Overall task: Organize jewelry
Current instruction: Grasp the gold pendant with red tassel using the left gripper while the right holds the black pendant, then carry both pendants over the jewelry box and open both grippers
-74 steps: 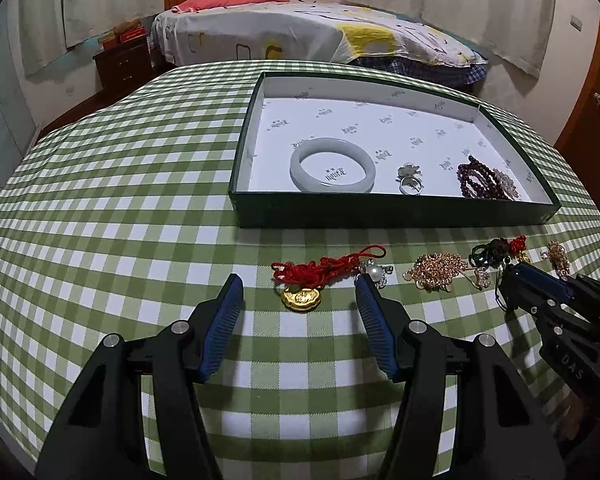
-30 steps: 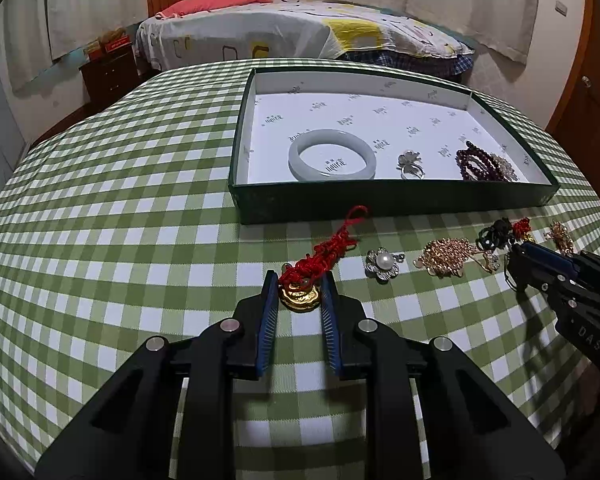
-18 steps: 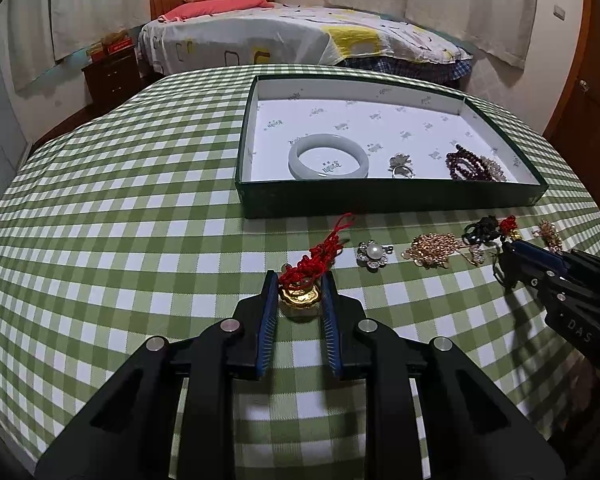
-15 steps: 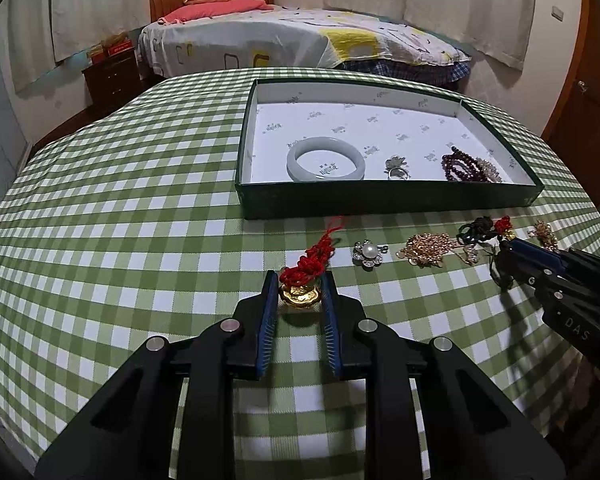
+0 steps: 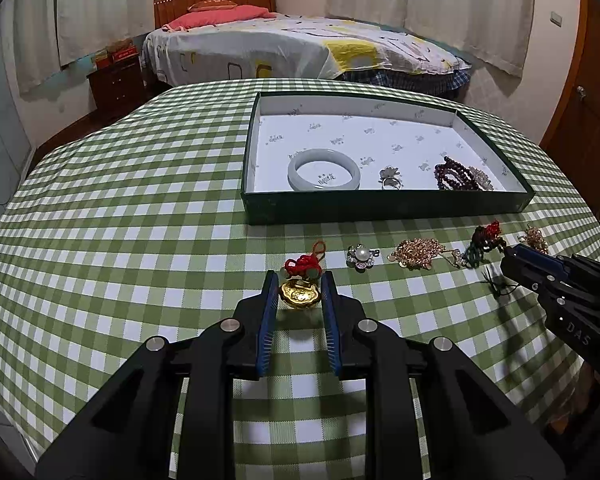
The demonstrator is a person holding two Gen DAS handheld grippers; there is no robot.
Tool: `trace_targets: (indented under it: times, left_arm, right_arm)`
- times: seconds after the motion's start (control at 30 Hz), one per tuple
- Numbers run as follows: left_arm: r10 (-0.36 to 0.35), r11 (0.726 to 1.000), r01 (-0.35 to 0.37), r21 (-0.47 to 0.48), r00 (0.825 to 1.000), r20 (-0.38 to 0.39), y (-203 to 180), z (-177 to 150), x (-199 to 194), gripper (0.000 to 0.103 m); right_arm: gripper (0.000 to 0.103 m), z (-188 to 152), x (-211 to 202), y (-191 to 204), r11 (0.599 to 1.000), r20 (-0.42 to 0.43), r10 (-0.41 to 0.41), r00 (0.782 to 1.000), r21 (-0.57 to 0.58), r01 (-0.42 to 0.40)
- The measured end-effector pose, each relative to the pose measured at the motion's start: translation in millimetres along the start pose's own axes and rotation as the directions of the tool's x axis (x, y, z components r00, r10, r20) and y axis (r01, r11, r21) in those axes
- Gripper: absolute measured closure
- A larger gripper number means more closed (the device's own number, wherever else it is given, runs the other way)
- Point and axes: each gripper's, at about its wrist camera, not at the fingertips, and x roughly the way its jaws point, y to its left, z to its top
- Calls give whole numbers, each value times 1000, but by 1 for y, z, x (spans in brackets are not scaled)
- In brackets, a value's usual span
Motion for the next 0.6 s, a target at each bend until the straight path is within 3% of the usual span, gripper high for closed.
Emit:
trace_targets:
  times: [0.6]
  left_arm:
    - [-29,1000,29,6,997,68,-13,22,-25,81]
  right_arm:
    - [84,20,-36,5,1000,95,5,995,-23,-3]
